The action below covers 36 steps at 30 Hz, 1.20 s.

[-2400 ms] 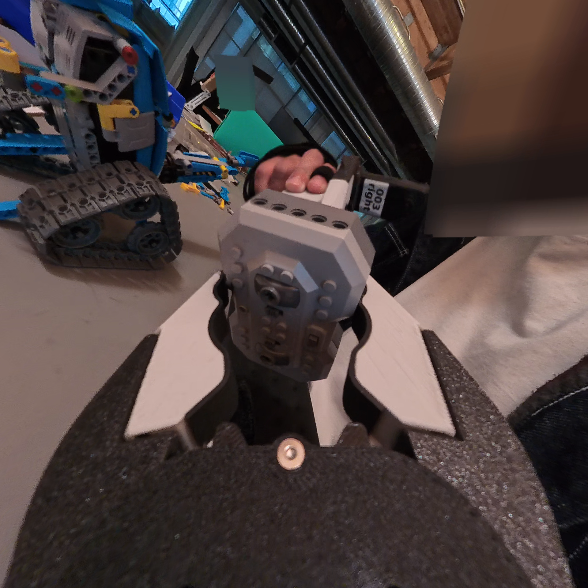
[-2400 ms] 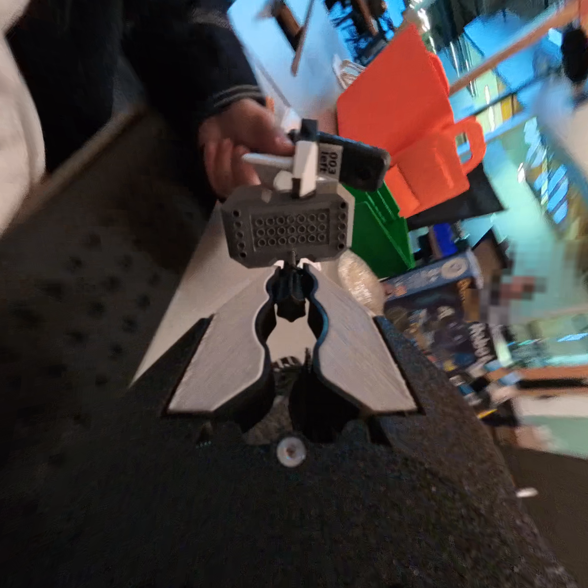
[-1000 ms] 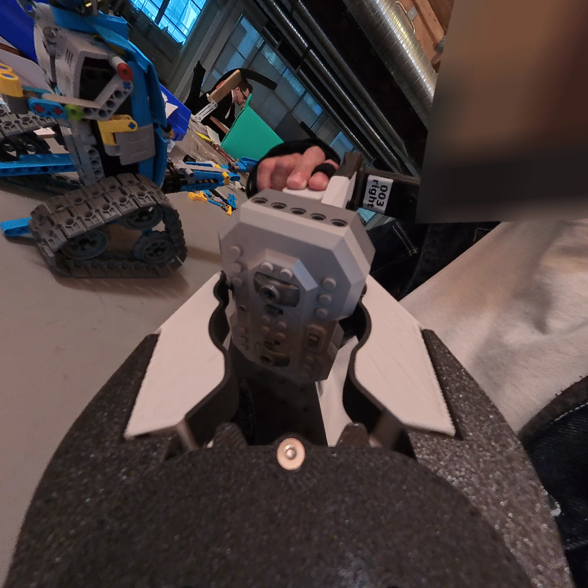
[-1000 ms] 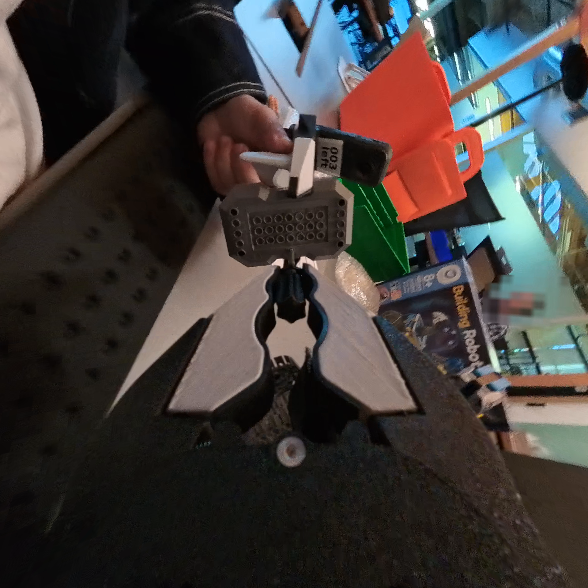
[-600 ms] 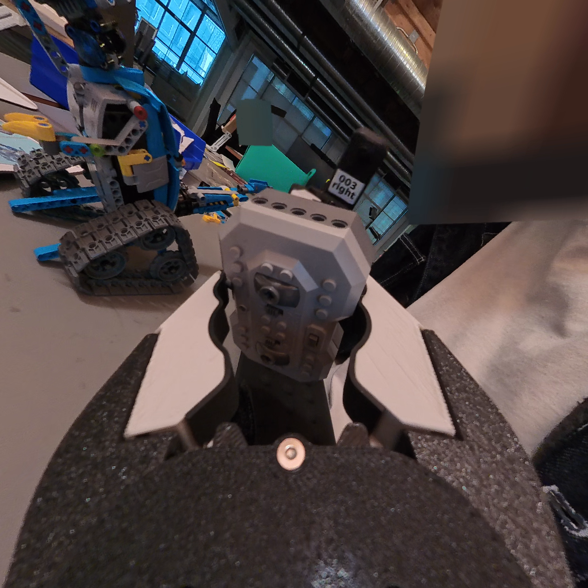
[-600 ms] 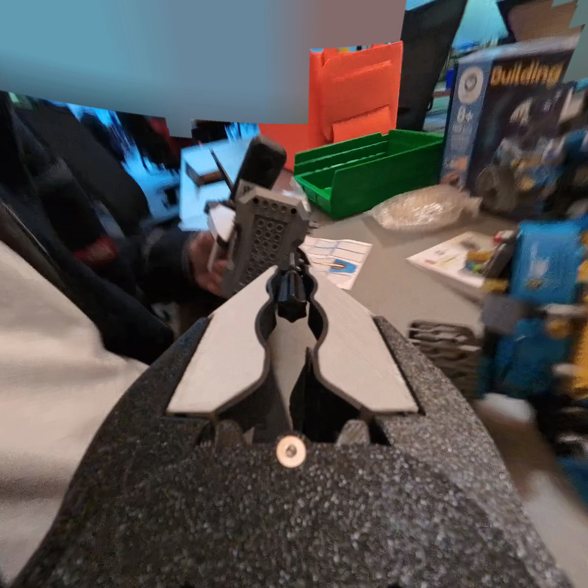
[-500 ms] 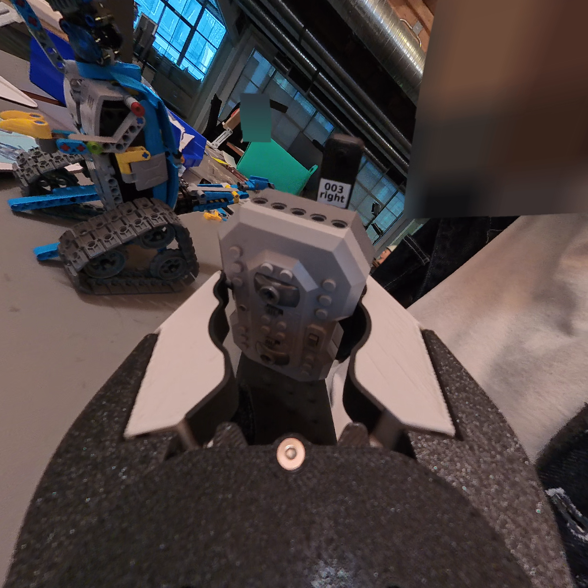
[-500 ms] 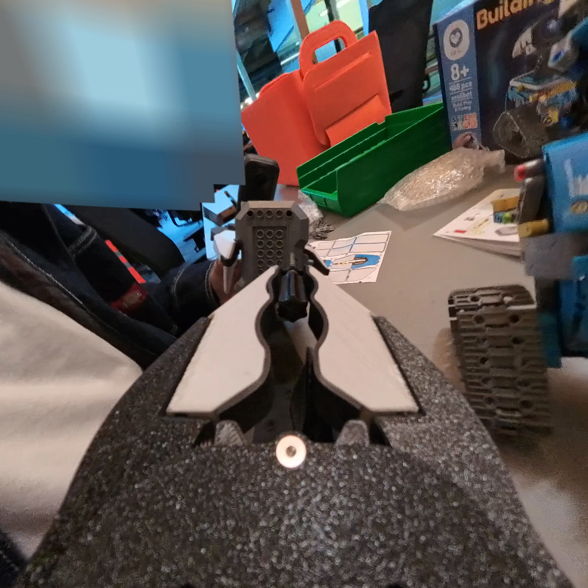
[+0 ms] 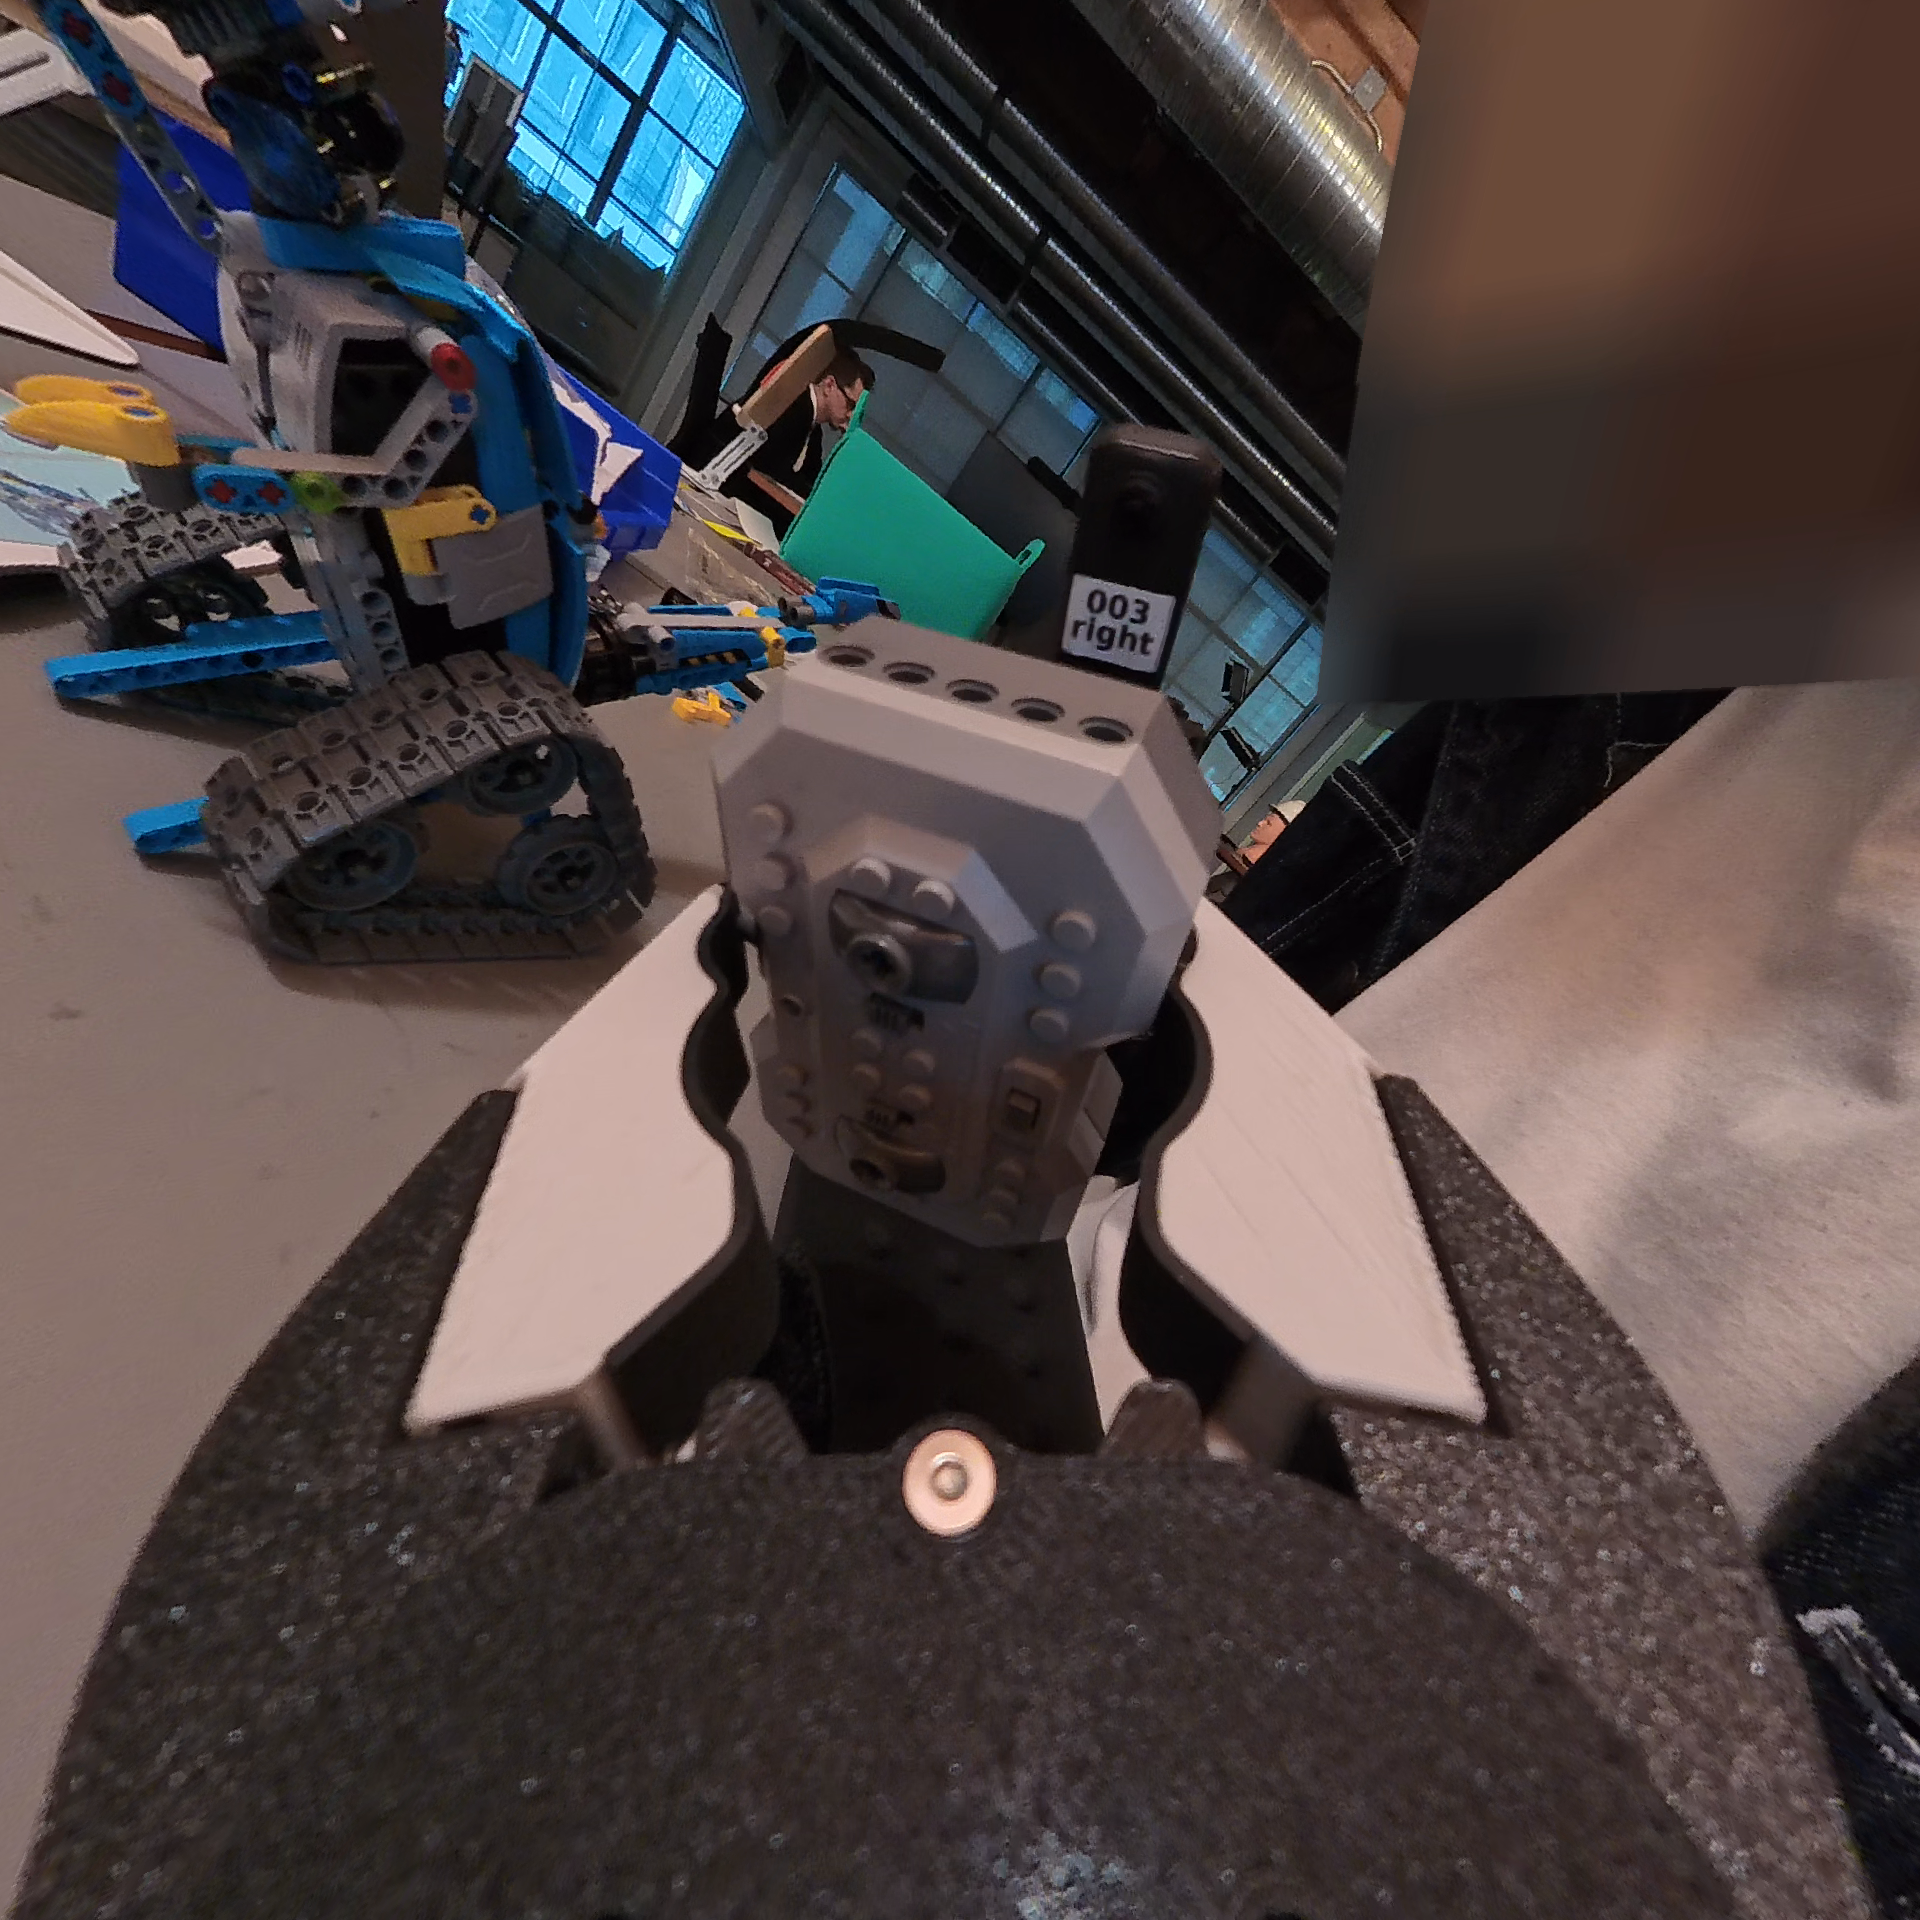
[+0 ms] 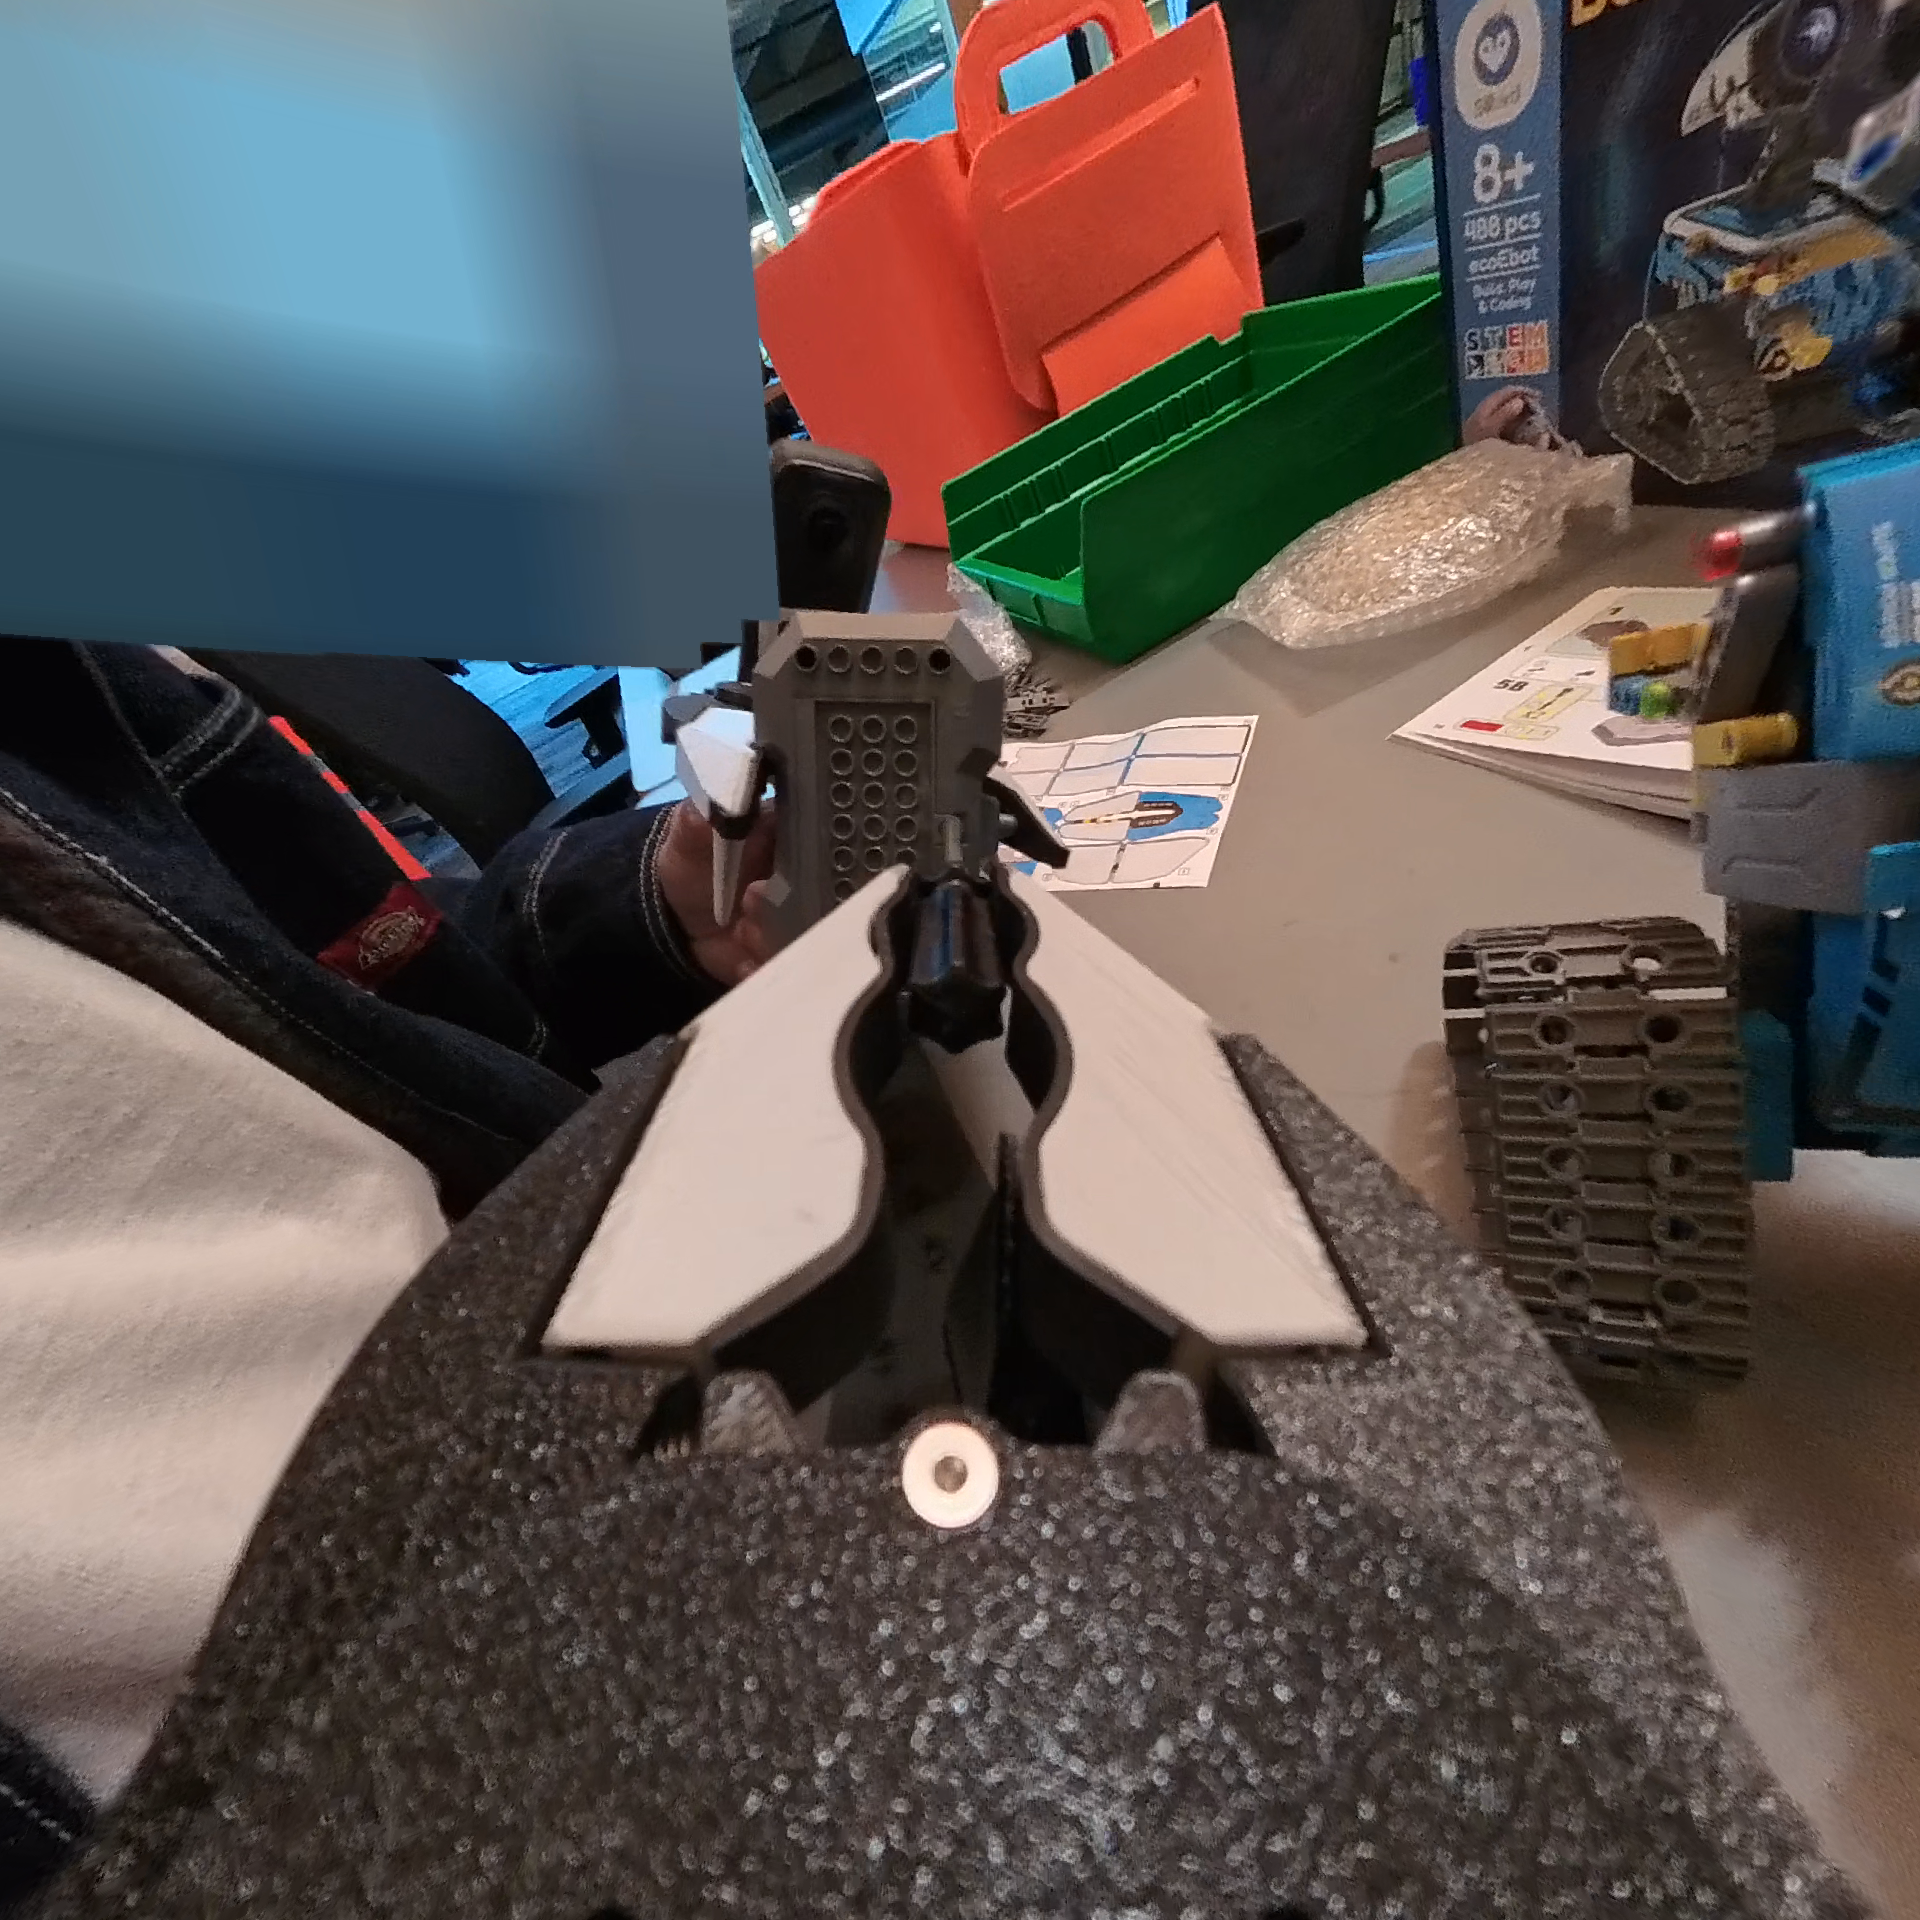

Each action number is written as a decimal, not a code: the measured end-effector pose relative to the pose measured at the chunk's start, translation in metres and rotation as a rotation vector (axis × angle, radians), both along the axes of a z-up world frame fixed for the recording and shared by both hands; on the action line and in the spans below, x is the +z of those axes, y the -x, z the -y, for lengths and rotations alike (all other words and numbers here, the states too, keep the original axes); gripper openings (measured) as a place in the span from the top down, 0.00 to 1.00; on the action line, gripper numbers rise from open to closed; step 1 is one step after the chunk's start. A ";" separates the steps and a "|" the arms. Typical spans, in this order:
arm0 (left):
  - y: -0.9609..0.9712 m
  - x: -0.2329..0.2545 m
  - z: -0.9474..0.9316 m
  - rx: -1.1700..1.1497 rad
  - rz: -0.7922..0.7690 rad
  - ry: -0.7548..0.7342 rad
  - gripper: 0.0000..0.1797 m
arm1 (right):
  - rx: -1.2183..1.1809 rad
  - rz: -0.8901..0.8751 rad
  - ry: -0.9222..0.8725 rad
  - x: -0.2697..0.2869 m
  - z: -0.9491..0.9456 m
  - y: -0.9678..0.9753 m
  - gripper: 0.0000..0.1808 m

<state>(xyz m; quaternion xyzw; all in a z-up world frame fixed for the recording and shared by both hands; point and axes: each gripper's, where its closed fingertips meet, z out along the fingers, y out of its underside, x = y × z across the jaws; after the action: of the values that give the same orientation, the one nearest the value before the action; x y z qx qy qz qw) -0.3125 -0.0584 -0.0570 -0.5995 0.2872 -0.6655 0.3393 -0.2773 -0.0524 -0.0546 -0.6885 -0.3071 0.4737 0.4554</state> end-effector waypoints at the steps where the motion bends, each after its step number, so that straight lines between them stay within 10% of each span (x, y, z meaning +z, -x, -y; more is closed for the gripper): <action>1: 0.000 0.000 0.000 -0.001 0.000 0.002 0.57 | 0.001 0.015 -0.014 0.000 0.000 0.000 0.93; 29: 0.000 0.000 0.001 -0.016 0.003 0.020 0.57 | 0.026 0.072 -0.043 0.000 0.001 0.001 0.94; 32: 0.001 0.000 0.003 -0.049 0.017 0.045 0.58 | 0.094 0.184 -0.269 0.001 0.007 0.004 0.94; 36: -0.001 -0.005 0.004 -0.088 -0.014 0.076 0.62 | 0.293 0.542 -1.055 -0.007 0.023 0.009 0.93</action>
<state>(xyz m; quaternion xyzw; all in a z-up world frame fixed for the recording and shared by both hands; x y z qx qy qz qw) -0.3115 -0.0621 -0.0624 -0.6033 0.2903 -0.6860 0.2848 -0.2861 -0.0752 -0.0620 -0.4166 -0.6967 0.1233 0.5708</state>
